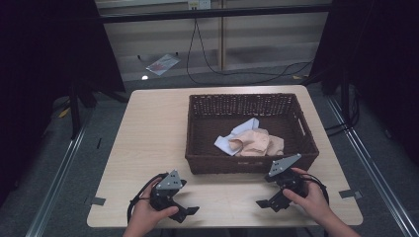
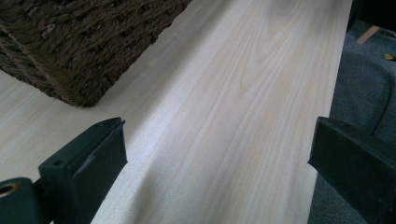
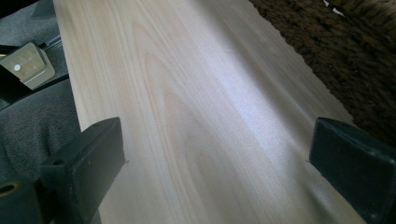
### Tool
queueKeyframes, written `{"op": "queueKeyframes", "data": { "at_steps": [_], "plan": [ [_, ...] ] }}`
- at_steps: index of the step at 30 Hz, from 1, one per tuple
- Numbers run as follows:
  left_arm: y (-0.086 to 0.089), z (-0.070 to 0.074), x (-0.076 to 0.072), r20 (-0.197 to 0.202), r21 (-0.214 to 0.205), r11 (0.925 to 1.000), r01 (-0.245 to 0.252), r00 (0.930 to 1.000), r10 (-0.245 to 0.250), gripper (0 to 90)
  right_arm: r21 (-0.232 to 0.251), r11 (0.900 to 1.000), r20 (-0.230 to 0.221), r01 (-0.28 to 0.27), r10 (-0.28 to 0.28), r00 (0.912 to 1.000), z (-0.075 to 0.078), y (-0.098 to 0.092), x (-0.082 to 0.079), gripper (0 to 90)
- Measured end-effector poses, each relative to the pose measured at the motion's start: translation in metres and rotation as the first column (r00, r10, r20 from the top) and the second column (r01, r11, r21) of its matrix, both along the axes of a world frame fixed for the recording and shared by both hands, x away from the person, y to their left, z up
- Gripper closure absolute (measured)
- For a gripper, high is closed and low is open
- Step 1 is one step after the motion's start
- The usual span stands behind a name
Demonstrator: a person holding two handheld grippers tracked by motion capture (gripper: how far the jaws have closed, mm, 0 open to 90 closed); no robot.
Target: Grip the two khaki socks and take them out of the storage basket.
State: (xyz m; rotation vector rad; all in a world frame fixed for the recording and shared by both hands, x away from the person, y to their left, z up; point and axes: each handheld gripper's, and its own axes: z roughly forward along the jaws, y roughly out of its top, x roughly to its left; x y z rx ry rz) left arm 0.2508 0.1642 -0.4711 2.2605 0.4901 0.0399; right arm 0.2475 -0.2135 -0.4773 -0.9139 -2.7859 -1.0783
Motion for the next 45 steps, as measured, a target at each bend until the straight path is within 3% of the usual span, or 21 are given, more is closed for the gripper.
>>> {"op": "queueKeyframes", "data": {
  "at_steps": [15, 23, 45],
  "plan": [
    [0.002, 0.001, 0.000, 0.000, 0.017, 0.9999, 0.000, 1.0000, 0.000, 3.4, -0.028, 0.9991, -0.060, -0.032, 0.030, 0.9977, 0.012, 0.007, 0.004, 2.8],
    [0.003, 0.002, 0.000, -0.003, 0.019, 0.9998, -0.007, 1.0000, 0.007, 3.4, -0.082, 0.9943, -0.106, -0.067, 0.058, 0.9927, 0.018, 0.013, 0.006, 3.0],
    [0.002, 0.001, 0.000, -0.001, 0.011, 0.9999, -0.003, 1.0000, 0.003, 3.4, -0.138, 0.9832, -0.103, -0.119, 0.106, 0.9891, 0.068, 0.011, 0.019, 3.3]
  ]
}}
